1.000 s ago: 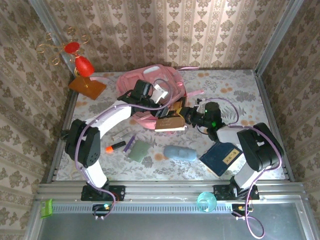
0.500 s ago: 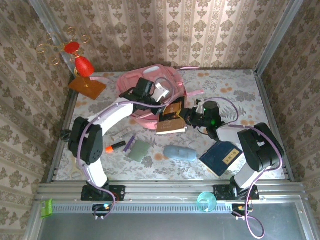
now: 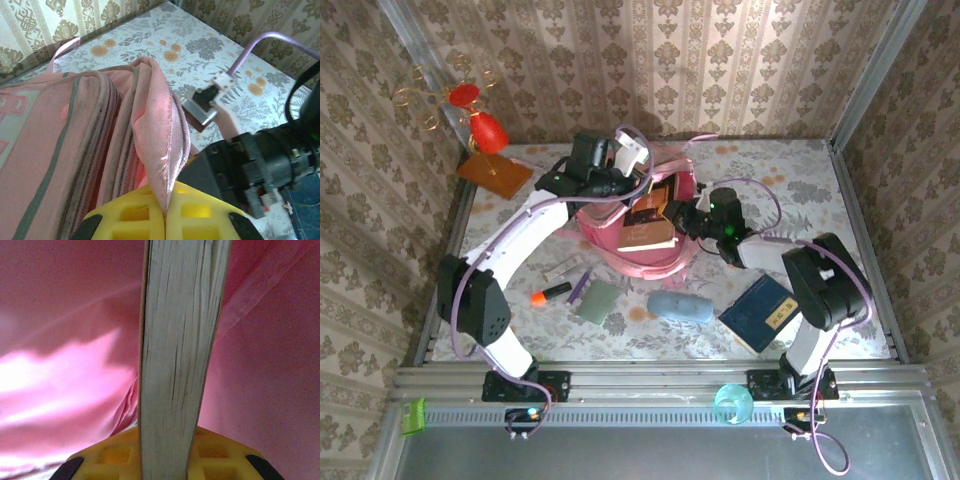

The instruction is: Pack the student bag

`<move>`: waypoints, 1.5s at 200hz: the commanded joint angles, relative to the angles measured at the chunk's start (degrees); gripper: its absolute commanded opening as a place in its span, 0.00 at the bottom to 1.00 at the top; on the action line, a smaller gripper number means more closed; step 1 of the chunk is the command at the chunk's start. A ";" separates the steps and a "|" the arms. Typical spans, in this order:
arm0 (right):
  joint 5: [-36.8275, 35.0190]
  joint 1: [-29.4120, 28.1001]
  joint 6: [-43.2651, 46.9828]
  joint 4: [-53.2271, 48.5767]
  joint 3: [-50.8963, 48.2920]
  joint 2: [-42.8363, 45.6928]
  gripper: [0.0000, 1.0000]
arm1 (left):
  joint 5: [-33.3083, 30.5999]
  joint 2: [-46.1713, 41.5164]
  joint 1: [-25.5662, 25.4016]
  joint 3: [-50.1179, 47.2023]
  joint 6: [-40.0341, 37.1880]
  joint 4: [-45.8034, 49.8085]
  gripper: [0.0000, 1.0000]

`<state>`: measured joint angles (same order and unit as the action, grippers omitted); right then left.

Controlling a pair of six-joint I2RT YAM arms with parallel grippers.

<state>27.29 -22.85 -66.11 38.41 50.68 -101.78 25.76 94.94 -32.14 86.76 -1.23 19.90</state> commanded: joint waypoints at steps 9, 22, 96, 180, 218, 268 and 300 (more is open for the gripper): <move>-4.64 -1.38 -1.04 4.38 8.05 -7.78 0.00 | 1.65 1.34 1.66 5.19 0.33 -4.59 0.00; -5.92 -1.96 -1.56 4.15 10.92 -10.63 0.00 | 2.12 2.03 1.90 6.34 0.53 -4.48 0.00; -16.74 -3.33 -2.34 -2.14 24.00 -19.50 0.01 | 4.20 2.81 2.17 8.34 -0.81 -2.74 0.00; -20.95 -2.39 11.72 -19.17 27.55 -13.53 0.41 | -3.93 2.85 3.48 5.70 -0.47 -5.07 0.00; -17.23 -1.97 18.04 -23.16 17.64 -2.01 0.53 | -5.68 5.95 4.54 8.25 -0.44 -4.75 0.00; -19.96 0.87 32.55 -48.78 7.20 18.24 0.56 | -5.68 10.77 4.37 5.86 0.31 -6.84 0.01; -29.42 4.35 36.90 -68.01 2.27 27.81 0.67 | -3.79 8.83 2.76 -1.53 2.57 -10.32 0.42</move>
<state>7.31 -20.53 -36.71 -7.44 56.47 -79.50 21.85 105.43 -28.62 89.30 -0.82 14.66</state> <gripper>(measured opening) 0.648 0.334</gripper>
